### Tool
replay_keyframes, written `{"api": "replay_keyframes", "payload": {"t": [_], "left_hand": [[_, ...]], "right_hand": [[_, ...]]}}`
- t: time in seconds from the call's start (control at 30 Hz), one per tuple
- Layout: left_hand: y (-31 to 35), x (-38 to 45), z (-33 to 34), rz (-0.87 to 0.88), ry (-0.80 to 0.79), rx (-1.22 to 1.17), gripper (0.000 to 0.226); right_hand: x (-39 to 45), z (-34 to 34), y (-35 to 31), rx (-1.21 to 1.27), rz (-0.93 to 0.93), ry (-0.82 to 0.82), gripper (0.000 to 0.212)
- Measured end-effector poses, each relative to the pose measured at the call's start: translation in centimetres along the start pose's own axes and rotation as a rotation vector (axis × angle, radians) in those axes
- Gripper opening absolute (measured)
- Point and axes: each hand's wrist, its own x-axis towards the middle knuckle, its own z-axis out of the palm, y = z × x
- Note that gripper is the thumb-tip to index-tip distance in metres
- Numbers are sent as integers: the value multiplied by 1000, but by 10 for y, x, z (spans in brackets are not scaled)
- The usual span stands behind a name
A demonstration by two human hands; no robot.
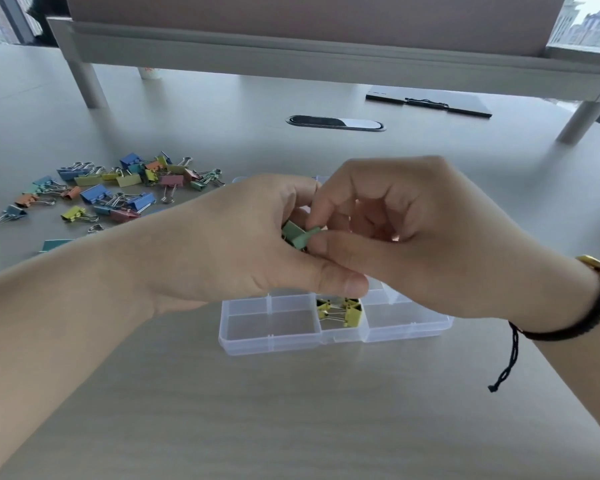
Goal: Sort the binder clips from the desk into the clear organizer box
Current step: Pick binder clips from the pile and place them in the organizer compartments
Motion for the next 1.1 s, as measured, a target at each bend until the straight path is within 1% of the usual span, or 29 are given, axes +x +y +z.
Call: {"api": "replay_keyframes", "payload": {"t": [0.1, 0.2, 0.23, 0.33, 0.43, 0.53, 0.57, 0.6, 0.67, 0.77, 0.83, 0.93, 1.0, 1.1], "left_hand": [[3, -1, -3, -62, 21, -20, 46], [3, -1, -4, -101, 21, -29, 25], [3, -1, -4, -105, 21, -25, 23], [1, 0, -5, -101, 3, 33, 28], [4, -1, -4, -66, -5, 100, 27], [4, -2, -2, -9, 49, 235, 34], [4, -1, -3, 9, 70, 268, 32], [4, -1, -3, 29, 96, 302, 32], [3, 0, -6, 73, 159, 368, 39], [2, 1, -12, 181, 319, 343, 33], [2, -1, -13, 262, 367, 364, 32], [4, -3, -11, 305, 385, 393, 23], [4, -3, -8, 294, 377, 382, 19], [3, -3, -6, 261, 348, 367, 26]], "right_hand": [[2, -6, 1, 67, 30, 58, 9], [4, -11, 3, 87, 62, 77, 11], [4, -11, 3, 95, 65, 73, 9], [3, -9, 2, 133, 72, 68, 6], [3, -6, 3, 124, 96, 74, 9], [5, -5, 4, 140, 92, 71, 8], [5, -5, 4, 151, 95, 76, 8], [5, -5, 4, 161, 99, 84, 8], [6, -5, 4, 193, 106, 101, 8], [7, -8, 5, 252, 132, 116, 8], [7, -9, 6, 270, 169, 128, 8], [7, -9, 4, 320, 196, 129, 10], [8, -11, 3, 446, 231, 137, 18], [8, -14, 5, 604, 292, 93, 27]]}}
